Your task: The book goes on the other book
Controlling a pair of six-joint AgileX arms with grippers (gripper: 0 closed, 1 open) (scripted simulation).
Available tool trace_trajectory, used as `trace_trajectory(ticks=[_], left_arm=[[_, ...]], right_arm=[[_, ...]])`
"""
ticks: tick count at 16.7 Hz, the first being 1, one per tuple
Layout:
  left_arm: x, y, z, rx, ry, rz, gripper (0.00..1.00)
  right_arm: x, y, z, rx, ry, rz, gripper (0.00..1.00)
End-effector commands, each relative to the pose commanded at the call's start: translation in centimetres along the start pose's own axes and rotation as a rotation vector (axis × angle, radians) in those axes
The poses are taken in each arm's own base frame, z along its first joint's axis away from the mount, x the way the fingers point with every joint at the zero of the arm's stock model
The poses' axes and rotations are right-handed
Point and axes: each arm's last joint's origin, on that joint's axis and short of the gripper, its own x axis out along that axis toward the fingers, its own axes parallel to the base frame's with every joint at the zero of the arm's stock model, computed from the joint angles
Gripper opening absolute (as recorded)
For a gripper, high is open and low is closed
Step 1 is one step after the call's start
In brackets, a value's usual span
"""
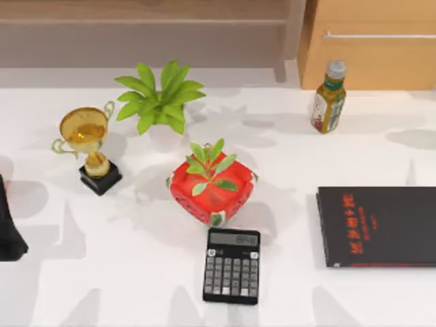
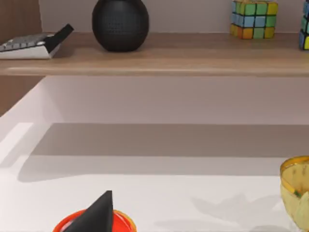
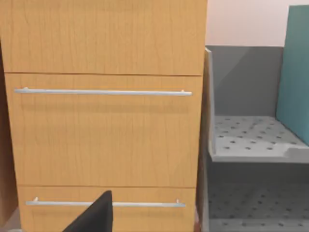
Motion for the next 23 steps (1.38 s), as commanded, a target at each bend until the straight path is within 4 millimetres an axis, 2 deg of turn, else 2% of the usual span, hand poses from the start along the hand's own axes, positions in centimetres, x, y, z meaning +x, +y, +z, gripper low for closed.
trace_trajectory(ticks=[3, 6, 9, 11, 13, 15, 18, 23], left_arm=[[0.0, 0.0, 0.0, 0.000, 0.000, 0.000, 1.00], [0.0, 0.0, 0.0, 0.000, 0.000, 0.000, 1.00], [0.0, 0.0, 0.0, 0.000, 0.000, 0.000, 1.00], [0.0, 0.0, 0.0, 0.000, 0.000, 0.000, 1.00], [0.0, 0.0, 0.0, 0.000, 0.000, 0.000, 1.00], [0.0, 0.0, 0.0, 0.000, 0.000, 0.000, 1.00], [0.0, 0.0, 0.0, 0.000, 0.000, 0.000, 1.00], [0.0, 0.0, 0.0, 0.000, 0.000, 0.000, 1.00]], right_arm=[[4.7, -1.4, 4.2, -0.011, 0.003, 0.001, 1.00], [11.7, -4.0, 6.1, -0.014, 0.034, 0.006, 1.00], [19.1, -7.7, 4.9, -0.008, 0.074, 0.010, 1.00], [23.4, -10.6, 2.9, -0.002, 0.094, 0.012, 1.00], [26.6, -13.2, 0.5, 0.002, 0.104, 0.012, 1.00], [28.7, -15.5, -1.6, 0.004, 0.106, 0.012, 1.00], [30.4, -17.6, -3.7, 0.003, 0.104, 0.012, 1.00], [30.7, -18.0, -4.2, 0.004, 0.104, 0.012, 1.00]])
